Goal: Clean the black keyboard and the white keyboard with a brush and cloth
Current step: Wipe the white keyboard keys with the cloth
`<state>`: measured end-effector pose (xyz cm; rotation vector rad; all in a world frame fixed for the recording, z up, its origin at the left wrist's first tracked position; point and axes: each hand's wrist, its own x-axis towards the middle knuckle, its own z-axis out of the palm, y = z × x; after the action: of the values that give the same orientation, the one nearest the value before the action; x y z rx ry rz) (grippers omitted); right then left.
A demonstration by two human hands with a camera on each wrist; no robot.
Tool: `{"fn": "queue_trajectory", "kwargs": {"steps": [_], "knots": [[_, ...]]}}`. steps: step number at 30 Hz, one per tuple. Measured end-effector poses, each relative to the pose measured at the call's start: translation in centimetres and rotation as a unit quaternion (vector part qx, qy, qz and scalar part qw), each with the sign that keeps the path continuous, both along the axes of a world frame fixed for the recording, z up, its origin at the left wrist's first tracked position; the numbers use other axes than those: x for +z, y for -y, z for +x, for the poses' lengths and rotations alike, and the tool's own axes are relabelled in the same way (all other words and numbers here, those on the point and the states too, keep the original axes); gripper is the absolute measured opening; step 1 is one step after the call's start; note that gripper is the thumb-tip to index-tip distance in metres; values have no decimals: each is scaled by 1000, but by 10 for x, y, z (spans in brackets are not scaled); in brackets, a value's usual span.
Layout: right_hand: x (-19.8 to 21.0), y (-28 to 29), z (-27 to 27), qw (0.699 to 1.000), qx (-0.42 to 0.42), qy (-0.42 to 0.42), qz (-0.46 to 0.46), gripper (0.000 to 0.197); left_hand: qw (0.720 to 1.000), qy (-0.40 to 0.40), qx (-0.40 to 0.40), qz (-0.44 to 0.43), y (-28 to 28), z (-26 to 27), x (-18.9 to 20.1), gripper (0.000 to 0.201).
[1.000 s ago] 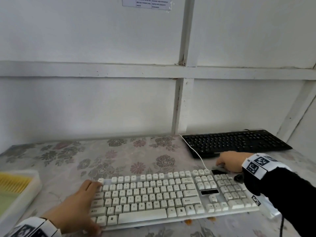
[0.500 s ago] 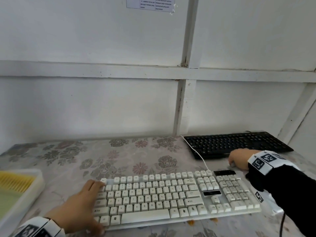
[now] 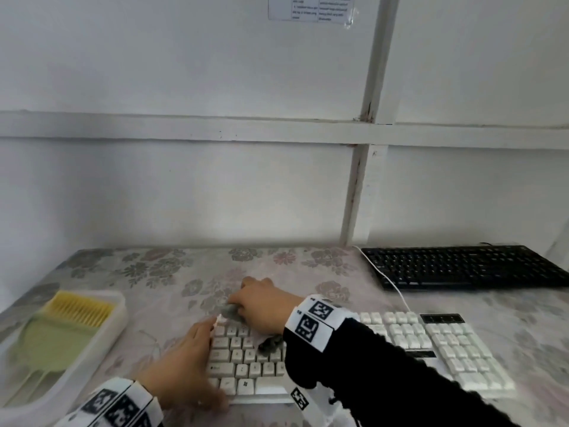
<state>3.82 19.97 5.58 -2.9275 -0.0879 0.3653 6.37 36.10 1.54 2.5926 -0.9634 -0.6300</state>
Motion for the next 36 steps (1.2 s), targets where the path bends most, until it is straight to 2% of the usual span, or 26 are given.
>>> {"fn": "queue_trajectory", "kwargs": {"steps": [5, 9, 13, 16, 22, 24, 26, 28, 30, 33, 36], "knots": [[-5, -13, -7, 998, 37, 2, -55, 20, 997, -42, 9, -62, -8, 6, -13, 116], [-20, 6, -18, 998, 9, 36, -52, 31, 997, -50, 17, -64, -8, 6, -14, 115], [-20, 37, -37, 998, -11, 45, -47, 28, 996, -56, 19, -60, -7, 5, -10, 104], [-21, 62, -52, 998, -40, 48, -24, 17, 996, -60, 22, -59, -6, 4, -9, 109], [-11, 93, -63, 989, -122, -5, -85, 25, 996, -72, 24, -50, -6, 3, -6, 117], [-8, 95, -58, 989, -139, 1, -52, 28, 996, -76, 20, -46, -5, 3, -4, 115], [-11, 86, -50, 990, -136, 37, 11, 19, 996, -71, 17, -45, -4, 1, -1, 113], [-11, 64, -39, 989, -113, 44, 82, 21, 997, -70, 17, -41, -4, -1, 1, 113], [-6, 35, -27, 991, -74, 31, 111, 21, 996, -75, 13, -38, -4, -1, 3, 118], [-2, -5, -9, 999, 8, 34, 10, 20, 996, -85, 3, -31, -5, 1, 6, 127], [-11, -26, -1, 994, 17, 47, -95, 27, 996, -79, 12, -28, -4, 1, 8, 121]]}}
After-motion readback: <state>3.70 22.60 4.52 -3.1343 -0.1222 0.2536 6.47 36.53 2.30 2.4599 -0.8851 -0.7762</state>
